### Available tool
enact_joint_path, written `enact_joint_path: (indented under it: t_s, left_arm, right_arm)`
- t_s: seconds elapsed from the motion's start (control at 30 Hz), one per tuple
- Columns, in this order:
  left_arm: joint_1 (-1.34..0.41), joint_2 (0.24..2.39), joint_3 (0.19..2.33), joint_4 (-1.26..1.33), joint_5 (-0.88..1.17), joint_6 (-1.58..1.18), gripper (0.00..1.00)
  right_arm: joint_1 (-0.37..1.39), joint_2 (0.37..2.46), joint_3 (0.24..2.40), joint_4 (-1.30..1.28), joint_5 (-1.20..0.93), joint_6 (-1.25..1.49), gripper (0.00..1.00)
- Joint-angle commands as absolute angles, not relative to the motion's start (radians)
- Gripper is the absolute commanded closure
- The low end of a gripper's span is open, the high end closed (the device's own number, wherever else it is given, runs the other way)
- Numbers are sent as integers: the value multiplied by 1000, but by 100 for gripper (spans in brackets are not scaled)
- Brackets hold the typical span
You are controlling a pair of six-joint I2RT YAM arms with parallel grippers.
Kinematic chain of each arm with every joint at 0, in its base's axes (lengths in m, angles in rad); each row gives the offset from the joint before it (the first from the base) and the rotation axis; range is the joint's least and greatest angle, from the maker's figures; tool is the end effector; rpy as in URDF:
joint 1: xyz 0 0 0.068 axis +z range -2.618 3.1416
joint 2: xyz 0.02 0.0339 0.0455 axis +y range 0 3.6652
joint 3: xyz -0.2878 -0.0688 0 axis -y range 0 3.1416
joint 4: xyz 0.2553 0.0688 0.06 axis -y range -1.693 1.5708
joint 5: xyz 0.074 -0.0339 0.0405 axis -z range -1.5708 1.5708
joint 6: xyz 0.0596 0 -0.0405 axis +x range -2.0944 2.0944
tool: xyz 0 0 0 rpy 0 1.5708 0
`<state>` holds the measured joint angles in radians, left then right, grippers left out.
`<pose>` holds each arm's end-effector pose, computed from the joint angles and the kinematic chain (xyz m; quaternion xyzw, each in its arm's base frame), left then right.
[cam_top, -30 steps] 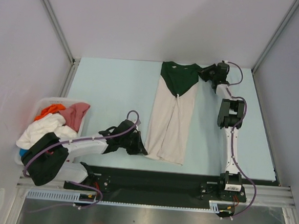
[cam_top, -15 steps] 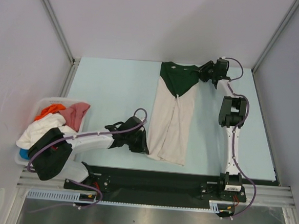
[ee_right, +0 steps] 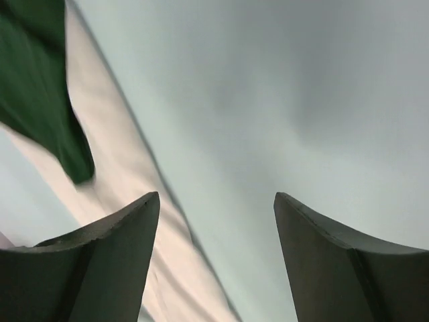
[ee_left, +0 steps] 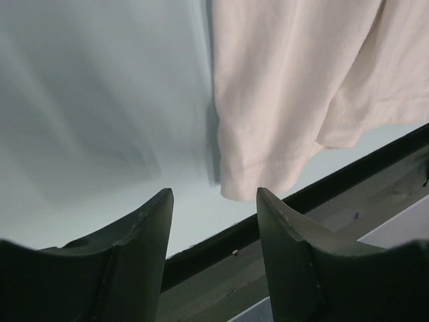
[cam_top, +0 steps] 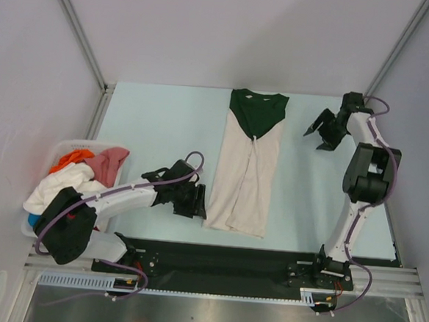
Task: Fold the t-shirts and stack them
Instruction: Fold the tshirt
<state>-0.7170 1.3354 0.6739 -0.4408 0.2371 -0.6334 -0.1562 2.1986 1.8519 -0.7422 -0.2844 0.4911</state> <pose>0.1798 -0.1753 0.1662 0.0678 0.9639 -0.2339 0.1080 0.5067 -0.0629 0.1998 0.2737 0.9222 0.1751 0.2100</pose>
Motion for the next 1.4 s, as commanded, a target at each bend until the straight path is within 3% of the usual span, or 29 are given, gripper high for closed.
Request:
enact_joint_path:
  t_s: [0.0,0.13,0.23,0.33,0.47,0.63,1.37]
  left_arm:
    - [-652,1342,716,-468,329,-523,41]
    - [-627,1440,779,-472,385,-454,41]
    - [-617,1508,785,-430,466,-443,42]
    - [-617,1558,772,-379,512,-446,46]
    - [-615,1600,741,-322,558,-479,48]
    - [-617,1609,730,-325,538,-477,48]
    - [-615,1667,701,-347,535,-479,56]
  right_arm:
    - [-77,1927,1636,-836,-320,411,25]
    - [30,1670,1224,-818,-419,439,32]
    - [107,1472,1034,-792,-475,489,38]
    - [164,1316,774,-741,-515,563,51]
    - [265,1207,613,-629,-548,649,56]
    - [371,1199,519,-519,-535,699,44]
    - [373,1316,443,-405,-568,710,50]
